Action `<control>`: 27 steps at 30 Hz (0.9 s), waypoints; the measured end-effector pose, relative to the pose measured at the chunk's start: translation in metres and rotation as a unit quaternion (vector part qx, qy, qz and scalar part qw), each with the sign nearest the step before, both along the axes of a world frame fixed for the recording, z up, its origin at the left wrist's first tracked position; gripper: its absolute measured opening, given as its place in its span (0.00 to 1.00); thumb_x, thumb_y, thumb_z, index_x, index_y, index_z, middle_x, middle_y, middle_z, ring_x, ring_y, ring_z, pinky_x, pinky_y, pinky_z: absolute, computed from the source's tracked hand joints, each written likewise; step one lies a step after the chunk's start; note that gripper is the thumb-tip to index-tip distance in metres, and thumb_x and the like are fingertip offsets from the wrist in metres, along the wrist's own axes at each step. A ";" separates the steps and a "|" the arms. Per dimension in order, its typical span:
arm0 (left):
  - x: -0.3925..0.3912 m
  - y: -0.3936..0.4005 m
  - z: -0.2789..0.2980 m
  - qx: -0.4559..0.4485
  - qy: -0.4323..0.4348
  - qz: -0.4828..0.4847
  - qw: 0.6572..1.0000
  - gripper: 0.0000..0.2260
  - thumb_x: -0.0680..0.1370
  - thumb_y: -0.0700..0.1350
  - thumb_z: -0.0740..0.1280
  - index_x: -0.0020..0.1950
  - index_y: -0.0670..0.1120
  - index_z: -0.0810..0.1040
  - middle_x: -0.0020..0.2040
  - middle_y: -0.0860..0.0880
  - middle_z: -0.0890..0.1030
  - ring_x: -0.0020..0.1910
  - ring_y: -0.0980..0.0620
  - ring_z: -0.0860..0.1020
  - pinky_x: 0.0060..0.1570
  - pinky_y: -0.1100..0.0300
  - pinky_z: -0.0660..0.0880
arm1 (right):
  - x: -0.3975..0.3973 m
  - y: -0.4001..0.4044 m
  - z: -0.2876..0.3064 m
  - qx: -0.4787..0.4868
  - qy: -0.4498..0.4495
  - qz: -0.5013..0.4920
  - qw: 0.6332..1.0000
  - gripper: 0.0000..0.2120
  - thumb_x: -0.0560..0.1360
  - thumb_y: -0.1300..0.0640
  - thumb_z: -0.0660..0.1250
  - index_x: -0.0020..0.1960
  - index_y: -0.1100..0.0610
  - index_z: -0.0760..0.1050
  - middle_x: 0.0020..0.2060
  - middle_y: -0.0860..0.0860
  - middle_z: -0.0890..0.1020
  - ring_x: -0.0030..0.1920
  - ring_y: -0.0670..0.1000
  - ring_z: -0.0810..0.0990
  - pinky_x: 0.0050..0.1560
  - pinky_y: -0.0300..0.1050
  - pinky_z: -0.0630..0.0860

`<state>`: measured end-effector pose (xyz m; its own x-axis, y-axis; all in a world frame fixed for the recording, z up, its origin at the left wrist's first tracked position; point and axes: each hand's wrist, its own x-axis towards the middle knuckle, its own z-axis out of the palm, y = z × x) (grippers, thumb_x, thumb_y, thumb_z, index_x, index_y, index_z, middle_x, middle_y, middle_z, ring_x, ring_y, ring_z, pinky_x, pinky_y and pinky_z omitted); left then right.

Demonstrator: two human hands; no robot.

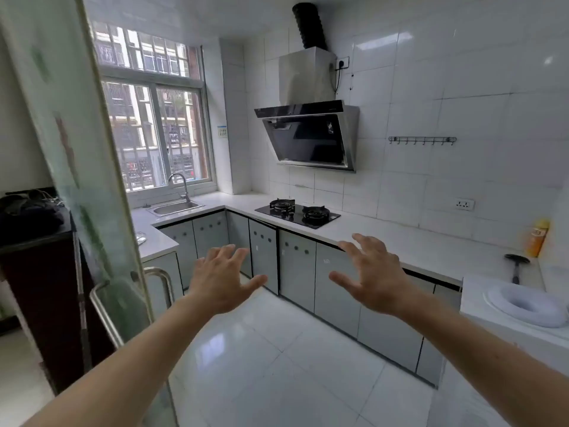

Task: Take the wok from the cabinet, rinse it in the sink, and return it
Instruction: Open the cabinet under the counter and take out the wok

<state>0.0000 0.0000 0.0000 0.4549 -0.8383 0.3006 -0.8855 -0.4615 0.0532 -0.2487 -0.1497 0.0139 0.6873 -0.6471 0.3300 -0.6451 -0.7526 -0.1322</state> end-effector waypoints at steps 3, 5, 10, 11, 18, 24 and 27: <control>-0.010 -0.020 0.002 -0.008 0.000 -0.004 1.000 0.37 0.74 0.73 0.54 0.77 0.54 0.60 0.77 0.49 0.62 0.75 0.46 0.59 0.70 0.44 0.60 | -0.013 -0.027 -0.013 0.009 -0.009 -0.010 1.000 0.36 0.75 0.31 0.55 0.77 0.46 0.54 0.77 0.52 0.56 0.76 0.54 0.51 0.72 0.59 0.56; -0.012 -0.033 0.008 -0.022 -0.009 -0.016 1.000 0.36 0.74 0.72 0.55 0.76 0.54 0.60 0.77 0.50 0.62 0.75 0.46 0.58 0.71 0.45 0.60 | -0.018 -0.040 -0.025 0.025 -0.011 -0.019 0.999 0.37 0.73 0.29 0.54 0.76 0.46 0.55 0.77 0.53 0.57 0.76 0.54 0.52 0.73 0.58 0.57; -0.003 -0.074 0.008 -0.035 -0.023 -0.034 0.999 0.36 0.74 0.73 0.54 0.76 0.53 0.61 0.76 0.50 0.64 0.75 0.47 0.60 0.70 0.45 0.61 | -0.011 -0.080 -0.038 0.042 0.007 -0.039 0.998 0.54 0.57 0.19 0.31 0.76 0.44 0.55 0.77 0.51 0.57 0.76 0.54 0.52 0.72 0.61 0.60; 0.003 -0.085 0.008 -0.029 -0.022 -0.031 0.999 0.37 0.74 0.73 0.54 0.76 0.53 0.61 0.76 0.49 0.65 0.75 0.47 0.60 0.70 0.45 0.61 | -0.008 -0.089 -0.039 0.042 0.009 -0.041 0.998 0.56 0.56 0.19 0.29 0.76 0.43 0.54 0.77 0.51 0.57 0.76 0.54 0.52 0.72 0.60 0.60; 0.029 -0.178 -0.004 0.005 -0.036 -0.080 0.996 0.38 0.73 0.74 0.53 0.76 0.52 0.60 0.76 0.47 0.63 0.74 0.45 0.60 0.71 0.43 0.61 | 0.002 -0.128 -0.032 0.030 0.027 -0.087 0.995 0.50 0.63 0.19 0.38 0.77 0.46 0.54 0.77 0.51 0.56 0.76 0.54 0.51 0.71 0.57 0.59; 0.059 -0.255 -0.005 -0.024 -0.001 -0.130 0.991 0.40 0.72 0.75 0.52 0.77 0.53 0.59 0.77 0.47 0.63 0.74 0.44 0.61 0.70 0.42 0.63 | 0.025 -0.177 -0.010 0.015 0.023 -0.122 0.992 0.34 0.76 0.32 0.54 0.77 0.46 0.54 0.78 0.51 0.55 0.77 0.52 0.50 0.72 0.56 0.57; 0.078 -0.280 -0.009 -0.020 0.010 -0.138 0.990 0.39 0.72 0.75 0.53 0.77 0.53 0.59 0.77 0.48 0.62 0.74 0.45 0.61 0.71 0.43 0.62 | 0.043 -0.201 -0.013 0.029 0.000 -0.125 0.992 0.32 0.77 0.35 0.56 0.77 0.46 0.54 0.78 0.51 0.55 0.77 0.52 0.49 0.72 0.56 0.57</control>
<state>0.0782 -0.2800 -0.0090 0.2169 -0.9191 0.3290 -0.9761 -0.1999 0.0853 -0.2057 -0.3510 0.0007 0.5028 -0.8151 0.2878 -0.8106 -0.5602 -0.1705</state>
